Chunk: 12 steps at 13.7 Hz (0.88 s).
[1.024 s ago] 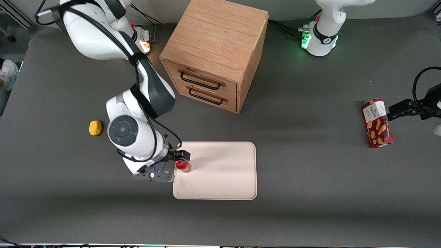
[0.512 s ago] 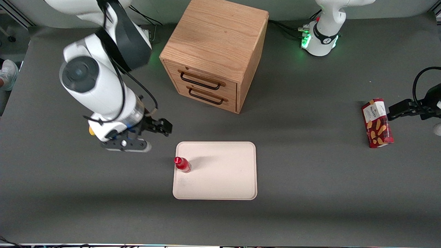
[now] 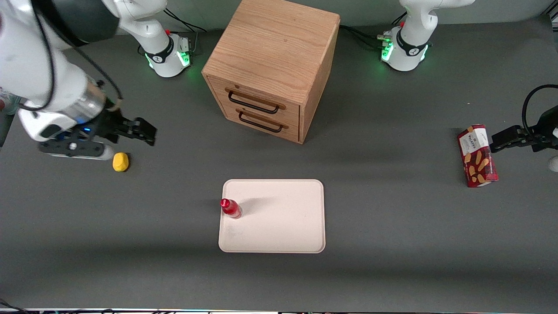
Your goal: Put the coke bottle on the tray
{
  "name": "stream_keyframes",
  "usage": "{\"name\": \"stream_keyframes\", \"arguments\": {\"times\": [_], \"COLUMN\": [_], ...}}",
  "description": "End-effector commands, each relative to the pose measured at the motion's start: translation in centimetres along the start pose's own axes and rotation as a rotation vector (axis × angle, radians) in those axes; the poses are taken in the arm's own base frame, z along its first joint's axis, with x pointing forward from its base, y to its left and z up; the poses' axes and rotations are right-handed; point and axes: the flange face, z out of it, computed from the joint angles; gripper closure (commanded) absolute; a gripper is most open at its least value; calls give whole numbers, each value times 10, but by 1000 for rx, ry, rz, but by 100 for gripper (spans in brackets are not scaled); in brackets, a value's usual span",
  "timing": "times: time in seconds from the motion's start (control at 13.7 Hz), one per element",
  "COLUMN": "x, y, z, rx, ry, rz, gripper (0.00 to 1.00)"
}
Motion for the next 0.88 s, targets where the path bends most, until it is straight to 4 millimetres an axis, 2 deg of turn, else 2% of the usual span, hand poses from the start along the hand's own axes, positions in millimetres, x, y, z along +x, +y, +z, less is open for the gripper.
{"name": "stream_keyframes", "arguments": {"times": [0.0,0.15,0.29,0.44,0.59,0.8], "x": [-12,-9,-15,-26,-27,-28], "y": [51,98,127,149,163,169], "z": [-4,-7,-11,-9,-11,-15], "rx": [-6,-6,-7,-11,-9,-2], "ry": [-9,-23,-16,-21,-17,1], "rz": [-71,-116,-133,-103,-79,-70], "gripper": [0,0,0,0,0,0]}}
